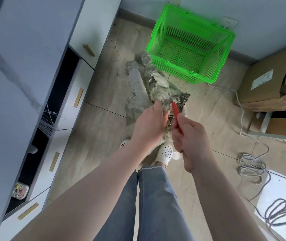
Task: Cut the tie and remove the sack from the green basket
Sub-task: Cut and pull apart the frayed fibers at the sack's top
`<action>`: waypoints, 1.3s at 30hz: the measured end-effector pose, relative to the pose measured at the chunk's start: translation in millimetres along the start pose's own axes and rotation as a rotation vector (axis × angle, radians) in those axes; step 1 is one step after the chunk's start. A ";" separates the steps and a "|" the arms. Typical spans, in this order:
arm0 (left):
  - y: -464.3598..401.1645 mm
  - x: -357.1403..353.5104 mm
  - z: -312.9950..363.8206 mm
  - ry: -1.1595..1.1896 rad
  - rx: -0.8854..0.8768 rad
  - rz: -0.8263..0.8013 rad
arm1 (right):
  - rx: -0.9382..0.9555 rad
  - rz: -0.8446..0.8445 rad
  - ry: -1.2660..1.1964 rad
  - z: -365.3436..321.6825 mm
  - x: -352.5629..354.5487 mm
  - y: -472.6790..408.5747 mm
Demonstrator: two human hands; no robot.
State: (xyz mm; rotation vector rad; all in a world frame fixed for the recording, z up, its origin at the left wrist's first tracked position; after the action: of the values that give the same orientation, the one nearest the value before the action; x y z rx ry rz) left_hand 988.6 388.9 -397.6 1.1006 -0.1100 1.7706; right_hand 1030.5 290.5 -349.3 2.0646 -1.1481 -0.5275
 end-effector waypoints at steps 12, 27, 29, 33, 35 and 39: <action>39.9 9.7 -35.6 0.371 0.125 -0.132 | 0.164 0.106 0.558 -39.8 28.6 -30.8; 25.1 42.7 -35.6 0.331 0.073 0.023 | 0.229 0.527 0.267 -1.2 14.7 -31.4; 26.5 52.6 -45.0 0.317 0.078 0.156 | 0.208 0.647 0.060 1.4 27.3 -30.9; 31.9 55.1 -54.4 0.645 0.205 0.203 | 0.020 0.678 -0.141 16.6 37.5 -35.7; 35.1 55.6 -55.4 0.721 0.221 0.095 | -0.041 0.639 -0.216 19.5 39.9 -37.4; 32.7 47.0 -78.1 0.681 0.457 0.053 | -0.040 0.539 -0.239 19.6 41.4 -34.9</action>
State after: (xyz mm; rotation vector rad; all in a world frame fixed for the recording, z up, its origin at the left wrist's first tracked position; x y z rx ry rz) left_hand 910.9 446.6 -396.6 0.7372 0.7119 2.1854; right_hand 1059.3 260.2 -388.9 1.5884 -1.7416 -0.5273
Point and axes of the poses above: each hand's wrist, its own y-axis away from the middle knuckle, its own x-axis out of the back of the hand, z = x × y, the point moved 2 cm from there along -y, towards the middle knuckle, and after that the axes turned 3 degrees about y, right-handed, at the moved point
